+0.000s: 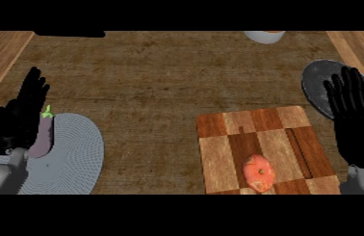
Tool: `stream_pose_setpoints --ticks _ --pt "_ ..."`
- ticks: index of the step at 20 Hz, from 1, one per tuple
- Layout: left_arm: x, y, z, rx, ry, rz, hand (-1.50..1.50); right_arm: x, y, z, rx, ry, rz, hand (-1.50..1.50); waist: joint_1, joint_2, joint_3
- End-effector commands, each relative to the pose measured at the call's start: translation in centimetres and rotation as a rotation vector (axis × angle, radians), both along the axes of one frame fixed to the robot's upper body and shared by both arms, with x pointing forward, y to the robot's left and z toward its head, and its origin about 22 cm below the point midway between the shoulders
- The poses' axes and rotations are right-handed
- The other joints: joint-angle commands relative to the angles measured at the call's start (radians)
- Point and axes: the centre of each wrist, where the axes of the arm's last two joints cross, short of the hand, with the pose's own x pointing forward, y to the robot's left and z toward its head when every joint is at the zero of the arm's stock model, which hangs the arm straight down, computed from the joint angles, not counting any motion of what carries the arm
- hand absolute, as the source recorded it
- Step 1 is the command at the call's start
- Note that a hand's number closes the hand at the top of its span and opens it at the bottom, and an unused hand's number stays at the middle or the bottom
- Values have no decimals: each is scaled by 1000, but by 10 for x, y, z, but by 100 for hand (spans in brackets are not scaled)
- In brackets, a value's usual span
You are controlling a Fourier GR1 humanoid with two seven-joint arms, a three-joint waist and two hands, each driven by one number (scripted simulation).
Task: Pick the squash from the cutting board and place it in the pan
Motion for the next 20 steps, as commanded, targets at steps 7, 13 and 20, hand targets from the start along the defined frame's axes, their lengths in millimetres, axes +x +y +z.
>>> stream_pose_setpoints --ticks 7,13,20 --pt "-19 -95 -18 -149 -153 -357 0 -5 -36 37 -526 -18 230 150 -47 30 28" --pt "-28 -106 -42 -155 -182 -391 0 -84 -71 -13 -294 -82 369 -150 -35 28 38" --pt "-21 -111 -43 -153 -173 -407 0 -72 -102 7 -575 -63 391 -150 -17 30 38"
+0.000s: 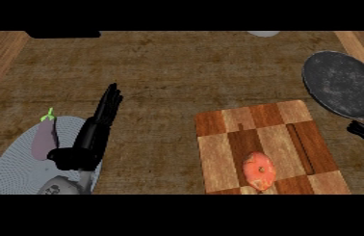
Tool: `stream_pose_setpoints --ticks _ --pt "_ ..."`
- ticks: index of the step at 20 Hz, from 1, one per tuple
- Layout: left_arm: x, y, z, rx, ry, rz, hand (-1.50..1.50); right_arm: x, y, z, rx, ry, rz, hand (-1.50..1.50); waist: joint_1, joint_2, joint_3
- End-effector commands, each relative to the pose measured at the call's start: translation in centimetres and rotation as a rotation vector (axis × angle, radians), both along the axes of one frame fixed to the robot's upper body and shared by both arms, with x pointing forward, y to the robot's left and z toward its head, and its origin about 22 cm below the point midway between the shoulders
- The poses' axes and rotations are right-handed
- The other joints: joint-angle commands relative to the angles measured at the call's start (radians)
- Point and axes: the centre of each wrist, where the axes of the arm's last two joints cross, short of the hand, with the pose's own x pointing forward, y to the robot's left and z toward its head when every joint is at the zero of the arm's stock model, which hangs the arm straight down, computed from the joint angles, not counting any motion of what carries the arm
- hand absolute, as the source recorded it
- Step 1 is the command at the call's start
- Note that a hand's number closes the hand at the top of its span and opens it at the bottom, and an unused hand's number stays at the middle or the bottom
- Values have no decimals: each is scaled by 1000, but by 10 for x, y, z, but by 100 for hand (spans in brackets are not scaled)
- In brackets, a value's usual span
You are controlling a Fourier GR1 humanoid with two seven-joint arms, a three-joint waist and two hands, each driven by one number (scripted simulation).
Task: Pick the squash from the cutting board and place it in the pan
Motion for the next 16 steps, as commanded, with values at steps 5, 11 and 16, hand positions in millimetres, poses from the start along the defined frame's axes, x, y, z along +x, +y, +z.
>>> stream_pose_setpoints --ticks 5,11,16 --pt "8 -12 -3 -4 -3 -30 0 29 27 55 -315 79 79 -150 18 5 -1" --pt "-4 -13 4 -23 7 -38 0 23 62 53 -602 204 182 -150 26 3 -1" --pt "0 -23 -2 -6 -1 -45 0 36 100 39 -787 248 259 -150 26 5 0"
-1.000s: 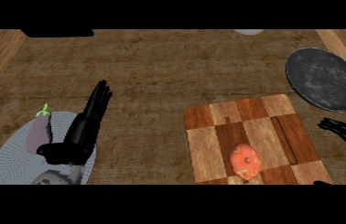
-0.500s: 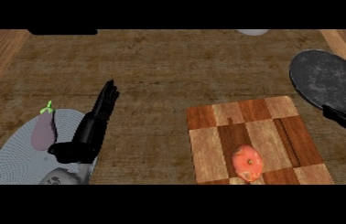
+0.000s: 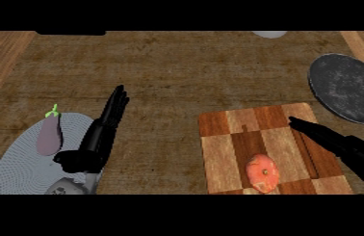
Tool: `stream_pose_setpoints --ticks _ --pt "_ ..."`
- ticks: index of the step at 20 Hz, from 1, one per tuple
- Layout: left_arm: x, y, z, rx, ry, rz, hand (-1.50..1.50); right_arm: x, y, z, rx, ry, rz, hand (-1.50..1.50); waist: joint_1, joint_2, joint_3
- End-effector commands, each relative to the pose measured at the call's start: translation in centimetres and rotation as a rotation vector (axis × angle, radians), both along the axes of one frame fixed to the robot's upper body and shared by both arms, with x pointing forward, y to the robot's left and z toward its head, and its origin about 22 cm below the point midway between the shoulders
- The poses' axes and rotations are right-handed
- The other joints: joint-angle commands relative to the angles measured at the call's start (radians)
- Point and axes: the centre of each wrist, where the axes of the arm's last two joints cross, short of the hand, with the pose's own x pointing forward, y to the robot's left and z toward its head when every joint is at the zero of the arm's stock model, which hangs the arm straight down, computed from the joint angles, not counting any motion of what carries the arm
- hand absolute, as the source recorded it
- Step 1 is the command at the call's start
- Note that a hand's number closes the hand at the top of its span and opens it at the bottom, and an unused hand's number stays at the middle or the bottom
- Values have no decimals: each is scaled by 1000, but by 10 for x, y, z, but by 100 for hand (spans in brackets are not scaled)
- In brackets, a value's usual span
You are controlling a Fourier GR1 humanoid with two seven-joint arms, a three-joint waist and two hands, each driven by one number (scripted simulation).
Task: Pick the squash from the cutting board and place it in the pan
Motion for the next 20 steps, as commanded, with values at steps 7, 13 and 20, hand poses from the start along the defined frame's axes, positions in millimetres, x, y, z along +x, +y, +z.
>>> stream_pose_setpoints --ticks 7,13,20 --pt "1 7 8 1 -5 -7 0 25 69 -36 -256 86 41 -150 -6 -1 1" --pt "-7 10 -7 5 -3 18 0 15 50 -41 -252 102 23 -150 -14 -2 1" --pt "8 11 6 -9 -6 10 0 6 72 -63 -206 104 -27 -150 -17 -3 1"
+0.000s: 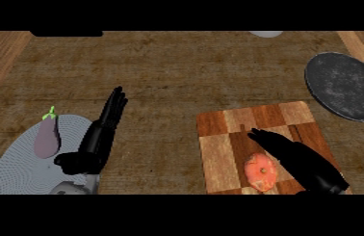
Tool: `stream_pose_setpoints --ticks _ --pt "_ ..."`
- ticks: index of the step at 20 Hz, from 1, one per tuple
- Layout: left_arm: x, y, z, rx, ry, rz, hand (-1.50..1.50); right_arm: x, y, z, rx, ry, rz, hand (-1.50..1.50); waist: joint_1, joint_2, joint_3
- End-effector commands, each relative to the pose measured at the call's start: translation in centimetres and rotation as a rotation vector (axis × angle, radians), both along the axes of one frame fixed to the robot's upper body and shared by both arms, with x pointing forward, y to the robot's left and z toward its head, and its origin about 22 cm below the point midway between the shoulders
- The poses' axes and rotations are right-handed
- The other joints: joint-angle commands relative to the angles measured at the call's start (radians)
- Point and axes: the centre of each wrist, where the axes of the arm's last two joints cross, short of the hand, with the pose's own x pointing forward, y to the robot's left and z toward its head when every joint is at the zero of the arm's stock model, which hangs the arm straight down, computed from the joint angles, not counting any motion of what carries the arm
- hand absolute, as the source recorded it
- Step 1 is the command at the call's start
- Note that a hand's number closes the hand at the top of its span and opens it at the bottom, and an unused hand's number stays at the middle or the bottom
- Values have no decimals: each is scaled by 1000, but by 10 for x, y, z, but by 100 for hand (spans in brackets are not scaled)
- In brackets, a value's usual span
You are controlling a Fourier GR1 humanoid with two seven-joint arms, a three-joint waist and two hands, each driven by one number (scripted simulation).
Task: Pick the squash from the cutting board and place it in the pan
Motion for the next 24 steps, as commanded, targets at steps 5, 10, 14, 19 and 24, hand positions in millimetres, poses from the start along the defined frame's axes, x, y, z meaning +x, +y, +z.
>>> stream_pose_setpoints --ticks 5,10,14,19,24 --pt "9 3 2 7 1 3 0 1 1 -21 37 -6 -18 -150 -1 0 0" --pt "5 1 11 0 -10 -5 0 26 17 -45 4 28 -26 -150 3 0 0" --pt "4 26 13 -14 -8 11 0 26 -3 -54 -25 70 -38 -150 1 0 0" --pt "4 1 1 15 -9 -11 0 30 20 -80 -138 38 131 150 6 2 0" --pt "-2 14 -7 0 6 7 0 18 0 -69 -116 2 119 150 0 0 0"
